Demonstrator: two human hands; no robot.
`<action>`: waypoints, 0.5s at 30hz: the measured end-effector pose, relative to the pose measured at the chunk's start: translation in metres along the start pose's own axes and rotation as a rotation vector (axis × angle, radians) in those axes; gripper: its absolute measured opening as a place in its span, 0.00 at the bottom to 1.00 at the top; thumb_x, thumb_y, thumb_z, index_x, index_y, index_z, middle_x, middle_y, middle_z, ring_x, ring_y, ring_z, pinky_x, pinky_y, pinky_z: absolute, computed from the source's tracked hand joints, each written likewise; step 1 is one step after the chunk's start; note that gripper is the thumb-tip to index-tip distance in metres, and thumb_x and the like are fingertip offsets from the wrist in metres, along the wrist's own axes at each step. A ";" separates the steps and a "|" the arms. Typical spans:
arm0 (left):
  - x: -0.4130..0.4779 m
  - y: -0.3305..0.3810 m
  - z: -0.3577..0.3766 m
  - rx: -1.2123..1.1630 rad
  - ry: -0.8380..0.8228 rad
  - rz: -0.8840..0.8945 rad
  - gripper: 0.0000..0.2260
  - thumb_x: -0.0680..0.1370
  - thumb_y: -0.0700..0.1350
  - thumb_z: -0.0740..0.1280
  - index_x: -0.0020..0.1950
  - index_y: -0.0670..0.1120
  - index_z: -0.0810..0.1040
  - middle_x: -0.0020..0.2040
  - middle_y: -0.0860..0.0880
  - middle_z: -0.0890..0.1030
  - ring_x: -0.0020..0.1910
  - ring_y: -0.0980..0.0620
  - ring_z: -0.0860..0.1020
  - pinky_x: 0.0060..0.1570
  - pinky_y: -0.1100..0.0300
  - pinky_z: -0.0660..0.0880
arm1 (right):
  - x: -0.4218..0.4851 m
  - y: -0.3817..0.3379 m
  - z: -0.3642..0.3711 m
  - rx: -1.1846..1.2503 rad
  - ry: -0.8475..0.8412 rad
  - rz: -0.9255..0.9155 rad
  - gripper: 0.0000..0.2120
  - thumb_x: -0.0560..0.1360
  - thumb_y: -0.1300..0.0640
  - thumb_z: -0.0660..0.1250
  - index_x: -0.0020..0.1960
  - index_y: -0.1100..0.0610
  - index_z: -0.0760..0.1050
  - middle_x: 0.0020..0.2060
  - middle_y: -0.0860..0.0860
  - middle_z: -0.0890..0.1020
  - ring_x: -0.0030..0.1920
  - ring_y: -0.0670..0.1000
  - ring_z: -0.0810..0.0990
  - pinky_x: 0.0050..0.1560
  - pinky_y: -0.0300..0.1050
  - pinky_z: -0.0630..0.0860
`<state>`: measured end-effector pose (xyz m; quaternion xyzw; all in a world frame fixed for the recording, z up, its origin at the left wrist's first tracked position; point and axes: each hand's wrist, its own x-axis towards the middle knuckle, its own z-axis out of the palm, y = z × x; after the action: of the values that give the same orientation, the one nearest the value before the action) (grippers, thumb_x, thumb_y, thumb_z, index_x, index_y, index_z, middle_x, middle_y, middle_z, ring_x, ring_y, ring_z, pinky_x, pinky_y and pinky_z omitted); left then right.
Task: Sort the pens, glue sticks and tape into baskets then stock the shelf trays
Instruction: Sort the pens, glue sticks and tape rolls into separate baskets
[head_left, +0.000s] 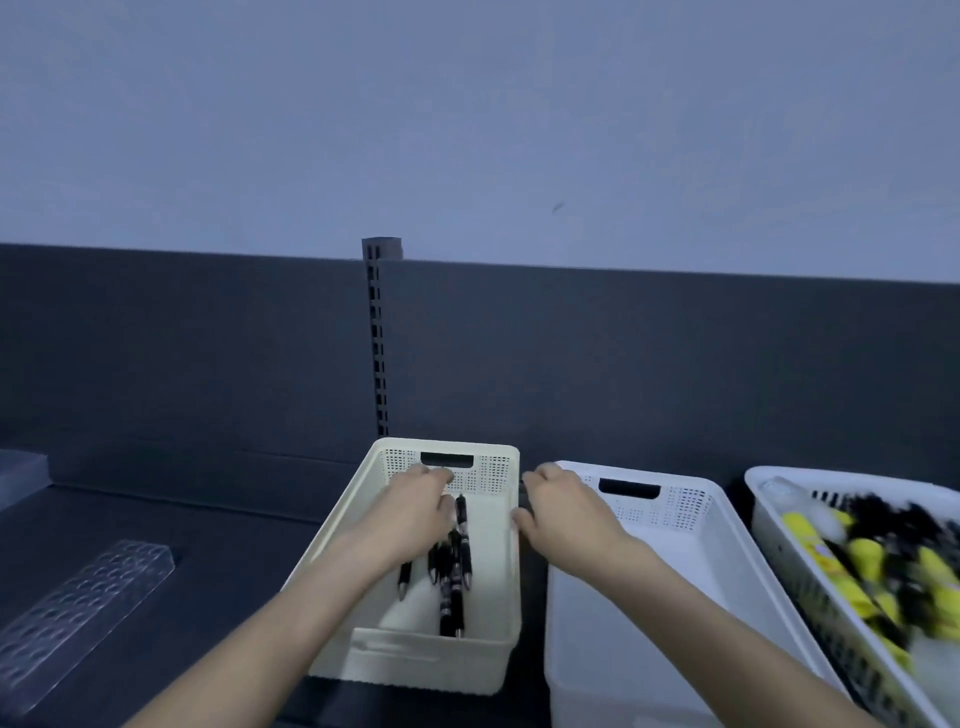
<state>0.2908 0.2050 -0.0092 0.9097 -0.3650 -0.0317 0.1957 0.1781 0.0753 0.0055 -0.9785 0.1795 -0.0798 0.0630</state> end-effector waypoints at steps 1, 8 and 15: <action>0.000 0.010 0.001 -0.001 0.001 0.020 0.18 0.81 0.44 0.55 0.71 0.45 0.66 0.67 0.43 0.69 0.68 0.44 0.67 0.66 0.56 0.64 | -0.007 0.010 -0.004 -0.011 0.011 0.013 0.15 0.79 0.53 0.55 0.59 0.63 0.69 0.59 0.56 0.72 0.60 0.57 0.71 0.55 0.46 0.68; -0.003 0.097 0.017 -0.025 0.017 0.179 0.15 0.80 0.43 0.56 0.65 0.42 0.71 0.62 0.42 0.74 0.65 0.44 0.70 0.60 0.58 0.65 | -0.063 0.097 -0.027 0.012 0.071 0.116 0.18 0.80 0.51 0.53 0.64 0.61 0.67 0.61 0.55 0.71 0.61 0.56 0.71 0.56 0.47 0.69; -0.021 0.210 0.059 -0.132 -0.055 0.304 0.18 0.81 0.46 0.57 0.70 0.45 0.67 0.69 0.49 0.70 0.68 0.51 0.68 0.63 0.63 0.63 | -0.141 0.203 -0.058 -0.018 0.117 0.205 0.17 0.80 0.52 0.55 0.63 0.61 0.68 0.58 0.57 0.73 0.61 0.59 0.72 0.57 0.48 0.70</action>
<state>0.1271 0.0616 0.0138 0.8280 -0.5007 -0.0504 0.2474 -0.0317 -0.0675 0.0127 -0.9492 0.2828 -0.1283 0.0513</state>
